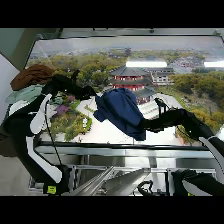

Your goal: Fold the shirts.

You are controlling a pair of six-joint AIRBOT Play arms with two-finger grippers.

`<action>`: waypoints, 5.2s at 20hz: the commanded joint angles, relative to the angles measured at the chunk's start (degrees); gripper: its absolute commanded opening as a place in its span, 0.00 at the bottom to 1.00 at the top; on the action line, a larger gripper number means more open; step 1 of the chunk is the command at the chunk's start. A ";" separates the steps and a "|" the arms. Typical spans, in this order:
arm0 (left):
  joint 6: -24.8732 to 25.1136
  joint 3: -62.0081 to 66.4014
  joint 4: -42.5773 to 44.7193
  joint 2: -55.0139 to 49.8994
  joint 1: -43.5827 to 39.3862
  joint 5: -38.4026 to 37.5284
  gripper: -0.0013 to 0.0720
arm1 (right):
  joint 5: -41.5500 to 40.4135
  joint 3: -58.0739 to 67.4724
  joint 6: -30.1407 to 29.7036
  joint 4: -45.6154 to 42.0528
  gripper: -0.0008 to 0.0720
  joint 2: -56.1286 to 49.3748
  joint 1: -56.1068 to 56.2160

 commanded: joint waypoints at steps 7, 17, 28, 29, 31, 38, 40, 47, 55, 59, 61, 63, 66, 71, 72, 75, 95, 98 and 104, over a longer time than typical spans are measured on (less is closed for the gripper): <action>0.04 9.84 -0.46 -8.94 -2.19 11.19 0.03 | 0.48 1.95 -2.86 0.83 0.20 -6.34 0.66; -0.28 12.35 -2.19 32.87 -3.48 0.55 0.03 | -4.02 39.76 -12.20 1.25 0.04 11.87 -4.07; -16.68 29.40 23.12 68.43 -16.63 -13.79 0.03 | -8.15 75.01 -22.58 -6.84 0.04 26.86 -5.68; -18.97 26.23 25.16 68.37 -16.63 -12.79 0.03 | -9.16 74.88 -22.56 -7.15 0.04 25.64 -5.68; -21.07 19.63 25.97 65.29 -16.57 -9.86 0.03 | -13.11 74.86 -21.77 -7.13 0.04 20.26 -5.68; -23.41 -3.91 26.16 39.08 -13.27 -4.92 0.03 | -21.55 67.73 -16.48 -3.28 0.04 -14.47 -5.64; -20.92 -8.59 25.18 29.83 -10.93 -8.15 0.03 | -19.96 65.72 -16.20 0.61 0.04 -25.81 -5.29; -12.61 -6.82 9.75 6.10 -2.47 -8.24 0.03 | -11.19 66.79 -12.81 5.38 0.21 -41.77 -4.31; -12.55 9.86 9.77 -0.76 0.09 -1.42 0.03 | -33.64 57.61 -0.13 -5.68 0.60 -20.57 -17.77; -12.52 14.99 9.73 -3.32 -0.02 3.76 0.03 | -23.74 21.44 5.62 -10.36 0.60 2.29 -18.40; -12.48 16.63 9.77 -3.72 -0.02 6.16 0.03 | -11.85 1.46 12.92 -6.03 0.73 15.17 -18.84; -12.48 17.31 9.75 -3.69 -0.02 6.38 0.03 | -2.60 -11.85 10.45 5.70 0.73 22.05 -18.73; -12.52 17.27 9.70 -3.69 -0.02 6.38 0.03 | 3.34 -18.78 9.73 8.37 0.73 22.34 -17.03; -12.52 17.29 9.68 -3.69 -0.02 6.54 0.03 | 7.63 -17.81 7.58 9.38 0.73 15.06 -15.89; -12.52 17.29 9.68 -3.69 -0.02 6.54 0.03 | 8.76 -17.79 7.41 9.70 0.73 12.98 -15.89; -12.52 17.29 9.68 -3.69 -0.02 6.54 0.03 | 12.00 -15.80 6.56 10.56 0.73 7.87 -14.36; -20.41 17.27 -2.21 39.54 6.51 5.88 0.03 | -18.53 45.42 -9.16 14.16 0.04 22.27 -33.75; -24.50 17.27 0.50 61.96 6.51 -11.15 0.03 | -17.09 69.29 -10.19 13.66 0.04 23.04 -36.76; -35.17 17.29 26.16 83.89 6.51 -21.75 0.03 | -11.13 84.21 -9.35 13.40 0.04 23.80 -36.94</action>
